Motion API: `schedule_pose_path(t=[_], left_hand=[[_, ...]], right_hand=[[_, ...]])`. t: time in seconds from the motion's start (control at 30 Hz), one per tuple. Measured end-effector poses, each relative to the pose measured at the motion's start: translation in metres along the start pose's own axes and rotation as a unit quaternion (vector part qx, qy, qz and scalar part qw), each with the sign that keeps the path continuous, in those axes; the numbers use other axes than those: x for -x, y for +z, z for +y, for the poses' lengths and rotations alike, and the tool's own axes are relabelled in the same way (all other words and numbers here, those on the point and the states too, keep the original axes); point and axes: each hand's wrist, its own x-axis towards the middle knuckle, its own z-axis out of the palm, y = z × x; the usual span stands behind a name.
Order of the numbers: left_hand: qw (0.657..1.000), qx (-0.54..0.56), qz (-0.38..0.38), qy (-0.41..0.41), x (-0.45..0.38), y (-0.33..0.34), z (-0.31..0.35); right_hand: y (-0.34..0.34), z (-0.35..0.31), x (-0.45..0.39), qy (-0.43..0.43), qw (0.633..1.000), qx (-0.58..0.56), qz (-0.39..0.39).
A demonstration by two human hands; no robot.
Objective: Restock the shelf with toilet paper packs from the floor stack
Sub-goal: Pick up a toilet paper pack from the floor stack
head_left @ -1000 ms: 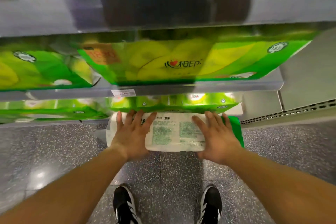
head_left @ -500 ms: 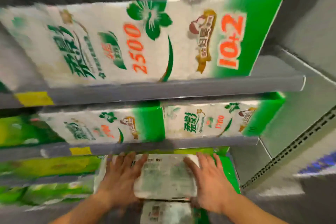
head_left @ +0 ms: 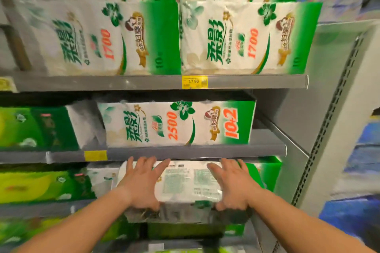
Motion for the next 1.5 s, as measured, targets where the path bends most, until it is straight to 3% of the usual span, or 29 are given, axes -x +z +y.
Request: schedule_pose_path(t=[0.2,0.53,0.77,0.9,0.97,1.03,1.17,1.37,1.5], left_hand=[[0.999,0.003,0.02,0.033,0.004,-0.085,-0.025],[0.988,0.062,0.091,0.108,0.038,-0.344,-0.04],[0.953,0.15,0.208,0.162,0.045,-0.513,-0.017],[0.943,0.169,0.259,0.12,0.026,-0.586,0.007],[0.941,0.139,0.297,0.084,0.006,-0.61,0.016],[0.943,0.066,0.326,0.031,-0.02,-0.625,0.024],[0.951,0.004,0.309,-0.028,-0.069,-0.621,0.04],[0.954,0.03,0.287,-0.081,-0.104,-0.623,0.036],[0.961,0.09,0.251,-0.07,-0.12,-0.623,0.027]], right_hand=[[-0.09,0.002,0.007,-0.001,1.0,-0.002,-0.004],[-0.328,0.037,0.072,0.001,0.996,-0.05,0.071],[-0.506,0.094,0.119,-0.018,0.975,-0.173,0.141],[-0.569,0.136,0.116,-0.052,0.964,-0.175,0.195],[-0.588,0.164,0.102,-0.047,0.956,-0.206,0.204],[-0.598,0.191,0.078,-0.025,0.959,-0.154,0.237],[-0.597,0.23,0.028,-0.015,0.962,-0.093,0.254],[-0.594,0.257,-0.03,-0.054,0.963,-0.156,0.212],[-0.597,0.264,-0.06,-0.067,0.961,-0.201,0.177]])
